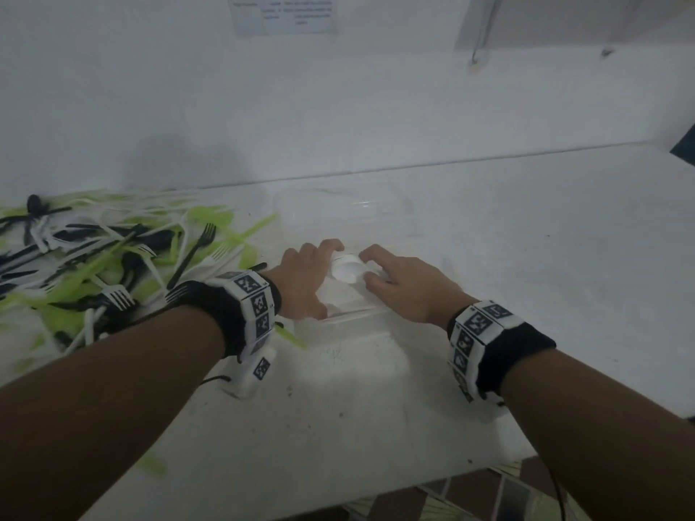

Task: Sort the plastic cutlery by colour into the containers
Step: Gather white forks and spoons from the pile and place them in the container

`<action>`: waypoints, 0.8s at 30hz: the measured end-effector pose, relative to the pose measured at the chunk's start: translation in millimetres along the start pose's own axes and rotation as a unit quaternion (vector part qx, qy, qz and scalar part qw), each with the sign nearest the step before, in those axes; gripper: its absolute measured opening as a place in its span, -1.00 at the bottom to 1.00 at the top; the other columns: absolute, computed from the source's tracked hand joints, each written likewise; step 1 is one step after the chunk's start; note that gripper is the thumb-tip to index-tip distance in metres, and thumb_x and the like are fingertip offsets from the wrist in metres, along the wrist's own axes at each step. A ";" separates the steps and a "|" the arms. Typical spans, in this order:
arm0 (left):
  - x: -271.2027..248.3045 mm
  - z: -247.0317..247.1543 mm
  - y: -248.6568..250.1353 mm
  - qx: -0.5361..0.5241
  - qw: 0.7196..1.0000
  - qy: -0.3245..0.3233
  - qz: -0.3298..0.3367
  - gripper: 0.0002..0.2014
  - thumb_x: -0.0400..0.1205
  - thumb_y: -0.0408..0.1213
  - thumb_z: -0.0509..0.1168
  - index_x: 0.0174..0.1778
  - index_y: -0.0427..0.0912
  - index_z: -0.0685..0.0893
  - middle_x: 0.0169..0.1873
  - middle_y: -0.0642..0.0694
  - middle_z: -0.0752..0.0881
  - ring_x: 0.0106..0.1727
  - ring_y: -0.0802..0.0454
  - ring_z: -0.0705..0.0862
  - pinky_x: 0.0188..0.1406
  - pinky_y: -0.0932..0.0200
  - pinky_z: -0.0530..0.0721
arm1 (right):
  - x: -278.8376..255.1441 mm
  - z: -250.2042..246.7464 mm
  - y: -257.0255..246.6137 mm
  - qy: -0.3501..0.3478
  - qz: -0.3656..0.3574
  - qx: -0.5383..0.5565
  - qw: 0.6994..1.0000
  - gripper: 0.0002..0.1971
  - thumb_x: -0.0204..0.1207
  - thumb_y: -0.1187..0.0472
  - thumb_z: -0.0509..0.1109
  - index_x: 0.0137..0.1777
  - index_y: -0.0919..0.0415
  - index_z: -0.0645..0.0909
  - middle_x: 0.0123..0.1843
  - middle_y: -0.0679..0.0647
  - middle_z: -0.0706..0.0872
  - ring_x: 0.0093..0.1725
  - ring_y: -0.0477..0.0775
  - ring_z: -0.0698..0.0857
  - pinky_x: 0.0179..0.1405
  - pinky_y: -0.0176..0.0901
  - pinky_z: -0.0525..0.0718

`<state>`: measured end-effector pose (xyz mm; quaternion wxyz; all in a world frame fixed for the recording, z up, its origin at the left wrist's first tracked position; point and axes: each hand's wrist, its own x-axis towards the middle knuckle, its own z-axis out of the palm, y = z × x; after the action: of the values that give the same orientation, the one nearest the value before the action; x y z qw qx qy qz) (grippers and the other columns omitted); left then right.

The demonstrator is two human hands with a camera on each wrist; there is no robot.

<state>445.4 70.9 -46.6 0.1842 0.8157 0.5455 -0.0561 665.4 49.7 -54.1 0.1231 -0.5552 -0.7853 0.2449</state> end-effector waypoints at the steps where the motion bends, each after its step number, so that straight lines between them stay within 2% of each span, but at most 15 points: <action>1: 0.2 1.2 0.2 0.002 1.000 0.004 -0.001 -0.04 0.49 -0.04 0.55 0.64 0.09 0.01 0.27 -0.08 0.33 0.30 -0.21 0.39 0.22 -0.12 0.47 | -0.5 -0.8 0.1 -0.007 -0.005 0.004 1.000 -0.72 0.75 -0.15 0.13 0.40 -0.19 0.38 -0.16 -0.02 0.70 -0.17 0.00 0.67 -0.08 -0.01 0.61; 7: 2.3 2.1 -2.3 -0.011 1.000 -0.001 -0.013 0.00 0.49 -0.11 0.57 0.65 0.11 -0.02 0.36 -0.13 0.35 0.34 -0.19 0.37 0.37 -0.19 0.49 | -1.1 -5.3 7.3 -0.037 -0.037 0.044 0.998 -0.86 0.70 -0.08 0.33 0.21 -0.21 0.55 0.11 -0.11 0.60 0.08 -0.09 0.63 0.13 -0.11 0.57; 12: 1.5 3.9 -2.5 -0.015 1.000 0.007 -0.010 0.02 0.49 0.02 0.58 0.67 0.09 -0.01 0.39 -0.17 0.35 0.39 -0.27 0.38 0.41 -0.26 0.47 | 2.9 -21.4 5.2 -0.132 -0.025 0.057 0.989 -0.90 0.60 -0.03 0.50 0.09 -0.23 0.77 -0.09 -0.20 0.80 -0.04 -0.19 0.73 0.03 -0.21 0.63; 16: 0.0 4.6 -1.9 -0.032 0.999 0.020 -0.010 0.01 0.50 0.15 0.54 0.70 0.06 0.01 0.41 -0.19 0.37 0.40 -0.27 0.38 0.38 -0.19 0.47 | 16.0 -26.6 -8.9 -0.186 -0.029 -0.030 0.982 -0.92 0.60 -0.02 0.53 0.03 -0.22 0.83 -0.16 -0.37 0.77 -0.08 -0.33 0.69 0.01 -0.31 0.52; 21: -1.2 5.1 -2.3 -0.042 0.999 0.020 -0.013 -0.01 0.53 0.09 0.54 0.71 0.07 0.01 0.45 -0.21 0.35 0.44 -0.29 0.36 0.42 -0.18 0.45 | 22.7 -10.1 -16.5 -0.125 -0.062 -0.091 0.986 -0.94 0.54 0.10 0.57 -0.02 -0.03 0.81 -0.16 -0.28 0.72 -0.07 -0.16 0.70 0.00 -0.26 0.61; 24: -0.7 4.3 -2.7 -0.046 0.999 0.018 -0.012 -0.01 0.51 0.08 0.55 0.69 0.08 0.02 0.42 -0.21 0.37 0.42 -0.29 0.38 0.44 -0.23 0.45 | 21.0 -7.7 -12.9 -0.097 -0.050 -0.070 0.992 -0.90 0.48 0.14 0.59 -0.11 -0.06 0.72 -0.19 -0.24 0.72 -0.13 -0.21 0.66 -0.07 -0.21 0.62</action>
<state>443.1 69.6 -51.1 0.2109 0.8007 0.5604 -0.0181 651.1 67.8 -42.5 0.0194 -0.4959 -0.8355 0.2358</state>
